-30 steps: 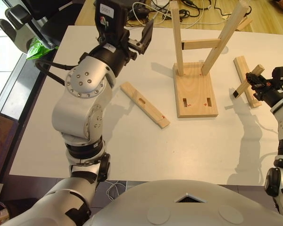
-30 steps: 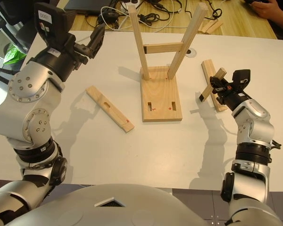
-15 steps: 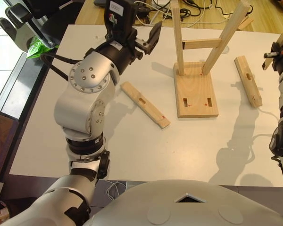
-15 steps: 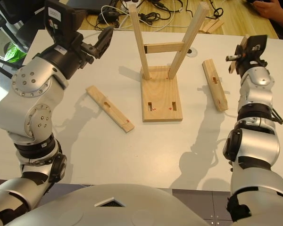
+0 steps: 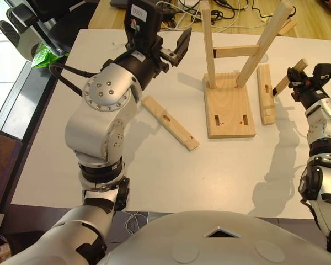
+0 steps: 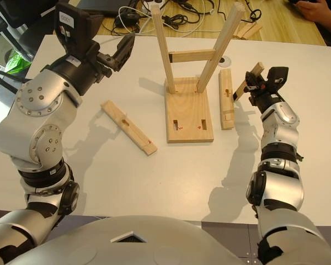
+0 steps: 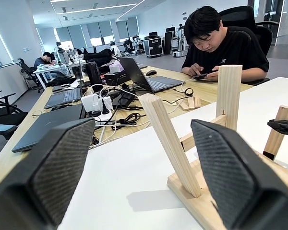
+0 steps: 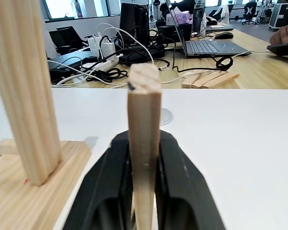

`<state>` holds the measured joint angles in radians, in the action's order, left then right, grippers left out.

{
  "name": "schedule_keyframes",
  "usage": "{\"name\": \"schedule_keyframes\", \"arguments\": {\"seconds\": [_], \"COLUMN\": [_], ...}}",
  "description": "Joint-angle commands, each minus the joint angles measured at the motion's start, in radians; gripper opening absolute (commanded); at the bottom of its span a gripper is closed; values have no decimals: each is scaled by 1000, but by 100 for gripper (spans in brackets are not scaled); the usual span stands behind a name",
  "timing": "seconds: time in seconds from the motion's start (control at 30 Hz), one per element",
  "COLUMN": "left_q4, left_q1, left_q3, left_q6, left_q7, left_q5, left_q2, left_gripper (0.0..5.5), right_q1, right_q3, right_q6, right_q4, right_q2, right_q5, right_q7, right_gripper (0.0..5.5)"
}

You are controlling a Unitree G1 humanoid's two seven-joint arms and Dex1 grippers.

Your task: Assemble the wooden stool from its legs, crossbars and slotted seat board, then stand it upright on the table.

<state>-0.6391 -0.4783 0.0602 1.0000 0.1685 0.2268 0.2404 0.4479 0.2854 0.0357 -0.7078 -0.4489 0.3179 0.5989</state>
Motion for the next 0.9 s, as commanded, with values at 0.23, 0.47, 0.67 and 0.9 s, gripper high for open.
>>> {"name": "schedule_keyframes", "arguments": {"seconds": [0.23, 0.47, 0.67, 0.9], "left_q4": [-23, -13, -9, 3], "left_q1": [23, 14, 15, 9], "left_q3": [-5, -4, -5, 4], "left_q6": [24, 20, 18, 11], "left_q7": [-22, -27, -30, -26], "left_q5": [-3, 0, 1, 1], "left_q2": [-4, -9, -12, -19], "left_gripper": [369, 369, 369, 369], "right_q1": [-65, -55, -21, -1], "right_q3": [-25, 24, 81, 136], "right_q6": [133, 236, 200, 192], "right_q4": [471, 446, 350, 248], "right_q2": [61, 175, 211, 243], "right_q5": [-43, 51, 92, 151], "right_q7": [-248, -358, -387, -388], "right_gripper": [39, 39, 39, 39]}}
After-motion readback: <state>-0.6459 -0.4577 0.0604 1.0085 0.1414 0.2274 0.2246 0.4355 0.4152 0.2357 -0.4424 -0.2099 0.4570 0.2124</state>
